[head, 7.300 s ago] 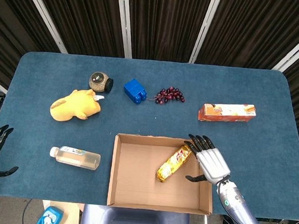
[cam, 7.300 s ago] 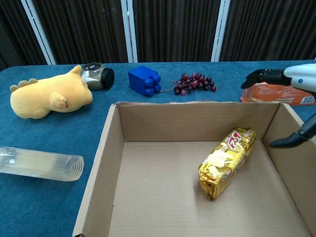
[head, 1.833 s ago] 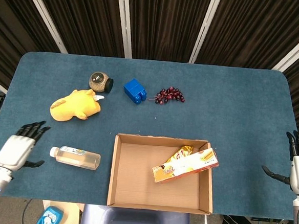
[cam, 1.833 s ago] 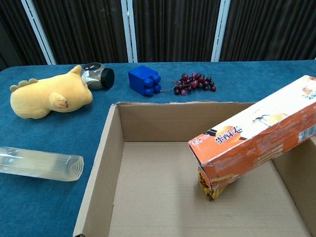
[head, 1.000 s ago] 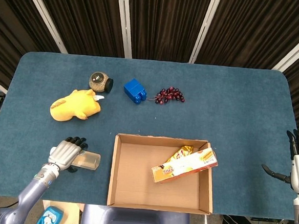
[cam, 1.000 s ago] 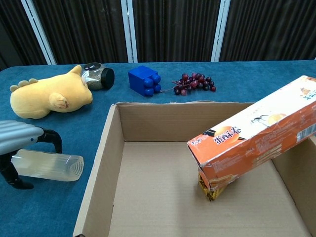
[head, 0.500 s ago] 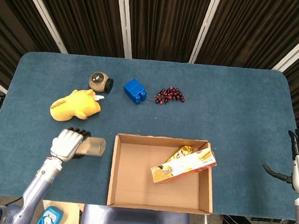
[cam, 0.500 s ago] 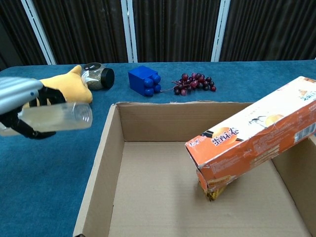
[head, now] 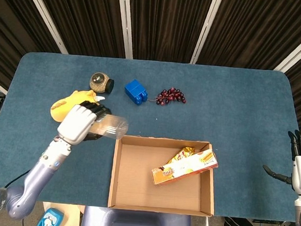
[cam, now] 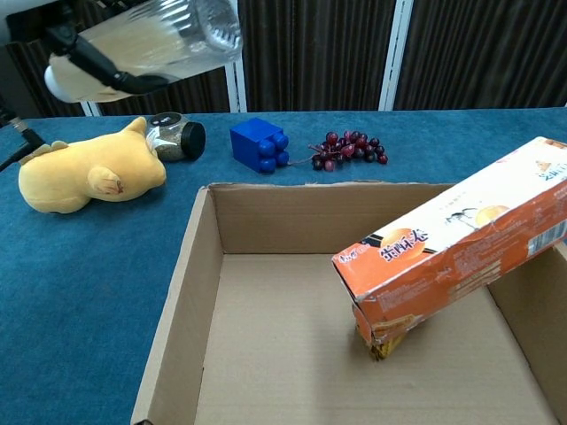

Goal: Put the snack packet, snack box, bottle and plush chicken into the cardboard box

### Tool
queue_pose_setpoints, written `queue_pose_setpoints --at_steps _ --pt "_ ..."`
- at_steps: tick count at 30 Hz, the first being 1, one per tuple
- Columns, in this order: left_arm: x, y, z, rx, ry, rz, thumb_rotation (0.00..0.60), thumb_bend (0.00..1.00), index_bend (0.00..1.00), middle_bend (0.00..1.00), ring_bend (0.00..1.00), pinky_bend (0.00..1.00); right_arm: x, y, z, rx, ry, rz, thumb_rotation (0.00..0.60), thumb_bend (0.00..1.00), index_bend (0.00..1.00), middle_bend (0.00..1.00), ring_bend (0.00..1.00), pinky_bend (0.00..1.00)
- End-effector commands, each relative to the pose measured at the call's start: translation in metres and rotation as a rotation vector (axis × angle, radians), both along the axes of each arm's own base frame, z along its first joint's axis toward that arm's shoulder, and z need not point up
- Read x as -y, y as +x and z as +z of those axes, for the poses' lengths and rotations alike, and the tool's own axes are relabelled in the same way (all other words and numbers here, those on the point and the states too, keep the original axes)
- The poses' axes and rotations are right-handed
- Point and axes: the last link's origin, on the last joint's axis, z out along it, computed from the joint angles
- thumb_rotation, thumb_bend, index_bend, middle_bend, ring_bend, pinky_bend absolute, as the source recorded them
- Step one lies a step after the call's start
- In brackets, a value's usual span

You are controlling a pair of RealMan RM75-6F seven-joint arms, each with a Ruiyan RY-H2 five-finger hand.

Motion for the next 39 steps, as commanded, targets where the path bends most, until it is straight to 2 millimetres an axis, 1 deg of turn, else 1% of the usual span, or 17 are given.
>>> queue_pose_setpoints --at_steps 1,2,5,7,11,12,13,15,17,19,20,21,23,27,33,37,39 --pt "-0.009 0.033 -0.015 0.043 -0.073 -0.029 0.6 0.61 0.75 0.57 0.52 0.51 0.0 -0.001 0.001 0.0 -0.006 -0.004 0.6 0.07 0.0 0.0 0.0 0.0" --pt "-0.01 0.04 -0.021 0.049 -0.092 -0.033 0.6 0.6 0.74 0.56 0.52 0.51 0.0 -0.002 0.001 0.0 -0.008 -0.007 0.6 0.07 0.0 0.0 0.0 0.0" --pt "-0.01 0.058 -0.039 0.06 -0.143 -0.047 0.6 0.52 0.71 0.53 0.49 0.5 -0.001 -0.006 0.003 -0.002 -0.012 -0.031 0.6 0.07 0.0 0.0 0.0 0.0" --pt "-0.007 0.072 -0.055 0.069 -0.178 -0.06 0.6 0.47 0.7 0.5 0.48 0.5 -0.002 -0.008 0.004 -0.012 -0.013 -0.048 0.6 0.07 0.0 0.0 0.0 0.0" --pt "0.003 0.087 -0.082 0.088 -0.258 -0.061 0.6 0.44 0.69 0.46 0.45 0.48 -0.002 -0.009 0.006 -0.015 -0.024 -0.06 0.6 0.07 0.0 0.0 0.0 0.0" --pt "0.007 0.09 -0.088 0.09 -0.277 -0.062 0.6 0.43 0.67 0.45 0.44 0.48 -0.003 -0.009 0.006 -0.016 -0.027 -0.063 0.6 0.07 0.0 0.0 0.0 0.0" --pt "0.01 0.092 -0.093 0.09 -0.291 -0.063 0.6 0.38 0.65 0.42 0.41 0.47 -0.003 -0.01 0.007 -0.015 -0.028 -0.066 0.6 0.07 0.0 0.0 0.0 0.0" --pt "0.016 0.094 -0.103 0.083 -0.319 -0.063 0.6 0.25 0.56 0.31 0.33 0.39 -0.003 -0.011 0.008 -0.013 -0.031 -0.074 0.6 0.07 0.0 0.0 0.0 0.0" --pt "0.022 0.094 -0.11 0.06 -0.346 -0.062 0.6 0.09 0.37 0.12 0.15 0.24 -0.003 -0.012 0.008 -0.013 -0.032 -0.078 0.6 0.07 0.0 0.0 0.0 0.0" --pt "0.026 0.091 -0.114 0.033 -0.362 -0.057 0.6 0.04 0.22 0.02 0.04 0.16 -0.004 -0.012 0.009 -0.013 -0.033 -0.079 0.6 0.07 0.0 0.0 0.0 0.0" --pt "0.027 0.09 -0.115 0.024 -0.367 -0.053 0.6 0.03 0.18 0.0 0.02 0.14 -0.004 -0.012 0.009 -0.014 -0.033 -0.079 0.6 0.07 0.0 0.0 0.0 0.0" --pt "0.028 0.089 -0.115 0.02 -0.371 -0.047 0.6 0.03 0.15 0.0 0.0 0.11 -0.004 -0.012 0.009 -0.014 -0.033 -0.078 0.6 0.07 0.0 0.0 0.0 0.0" --pt "0.028 0.087 -0.113 0.022 -0.38 -0.028 0.6 0.02 0.12 0.0 0.0 0.09 -0.005 -0.012 0.009 -0.016 -0.031 -0.076 0.6 0.07 0.0 0.0 0.0 0.0" --pt "0.026 0.08 -0.1 0.031 -0.362 0.0 0.6 0.01 0.06 0.0 0.0 0.03 -0.005 -0.011 0.008 -0.02 -0.027 -0.073 0.6 0.07 0.0 0.0 0.0 0.0" --pt "0.014 0.059 -0.072 0.051 -0.298 0.071 0.6 0.01 0.05 0.0 0.0 0.01 -0.005 -0.01 0.007 -0.023 -0.02 -0.072 0.6 0.07 0.0 0.0 0.0 0.0" --pt "-0.003 0.029 -0.041 0.022 -0.163 0.139 0.6 0.0 0.04 0.0 0.0 0.0 -0.005 -0.01 0.005 -0.025 -0.014 -0.073 0.6 0.07 0.0 0.0 0.0 0.0" --pt "-0.011 0.005 -0.022 -0.019 -0.08 0.186 0.6 0.0 0.03 0.0 0.0 0.0 -0.005 -0.01 0.005 -0.023 -0.011 -0.074 0.6 0.07 0.0 0.0 0.0 0.0"
